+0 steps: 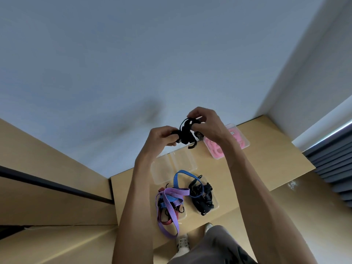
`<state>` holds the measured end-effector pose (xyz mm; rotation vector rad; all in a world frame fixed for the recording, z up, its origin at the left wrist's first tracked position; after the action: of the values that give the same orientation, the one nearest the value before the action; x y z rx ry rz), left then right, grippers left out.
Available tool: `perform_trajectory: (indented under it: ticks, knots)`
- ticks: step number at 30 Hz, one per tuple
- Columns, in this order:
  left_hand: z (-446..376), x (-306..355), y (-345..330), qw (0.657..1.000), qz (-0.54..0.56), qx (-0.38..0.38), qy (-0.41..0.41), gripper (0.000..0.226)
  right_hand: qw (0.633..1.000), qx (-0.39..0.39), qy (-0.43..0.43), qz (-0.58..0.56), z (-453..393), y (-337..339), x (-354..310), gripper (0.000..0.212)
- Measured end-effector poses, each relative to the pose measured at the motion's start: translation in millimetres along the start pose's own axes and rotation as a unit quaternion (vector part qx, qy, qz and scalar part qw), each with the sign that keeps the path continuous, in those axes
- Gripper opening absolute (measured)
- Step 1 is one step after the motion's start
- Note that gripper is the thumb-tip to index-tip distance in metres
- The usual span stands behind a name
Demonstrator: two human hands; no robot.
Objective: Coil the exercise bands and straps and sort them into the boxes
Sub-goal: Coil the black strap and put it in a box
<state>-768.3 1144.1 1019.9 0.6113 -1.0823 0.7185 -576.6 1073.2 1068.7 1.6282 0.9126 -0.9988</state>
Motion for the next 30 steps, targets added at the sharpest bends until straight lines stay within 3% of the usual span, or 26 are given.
perform_trajectory:
  ticks: [4,9,14,17,20,24,27,30]
  knots:
    - [4,13,-3,0.983,0.167,-0.074,-0.005,0.015,0.978,0.015,-0.009,-0.208,5,-8,8,0.016]
    - [-4,25,-25,0.967,0.240,0.080,-0.005,0.011,0.959,0.047,-0.095,-0.263,10,-31,22,0.047]
    - [-10,27,-42,0.944,0.271,0.186,-0.004,0.010,0.910,0.076,-0.185,-0.363,18,-51,36,0.051]
    - [-13,31,-46,0.946,0.198,0.256,-0.037,0.007,0.938,0.058,-0.195,-0.280,21,-58,32,0.031]
    - [-14,34,-46,0.941,-0.028,0.325,-0.089,0.008,0.978,0.006,-0.191,-0.086,16,-53,22,0.012]
    - [-17,31,-39,0.924,-0.189,0.316,-0.102,0.013,0.966,-0.076,-0.153,0.195,7,-34,1,0.021]
    - [-19,25,-37,0.920,-0.241,0.299,-0.081,0.023,0.970,-0.041,-0.111,0.212,3,-16,-14,0.022]
    - [-17,21,-34,0.939,-0.238,0.238,-0.077,0.026,0.973,-0.075,-0.095,0.196,0,0,-20,0.014]
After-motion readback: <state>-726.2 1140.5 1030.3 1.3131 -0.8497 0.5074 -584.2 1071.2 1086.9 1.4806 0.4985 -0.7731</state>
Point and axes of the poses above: each hand's wrist, its own z-axis away from the middle knuckle, its own y-axis out of the back of the hand, x = y × z, the point moved 2 cm from there along -z, towards the middle knuckle, and after that the axes turned 14 degrees about y, right-handed, at the moved point
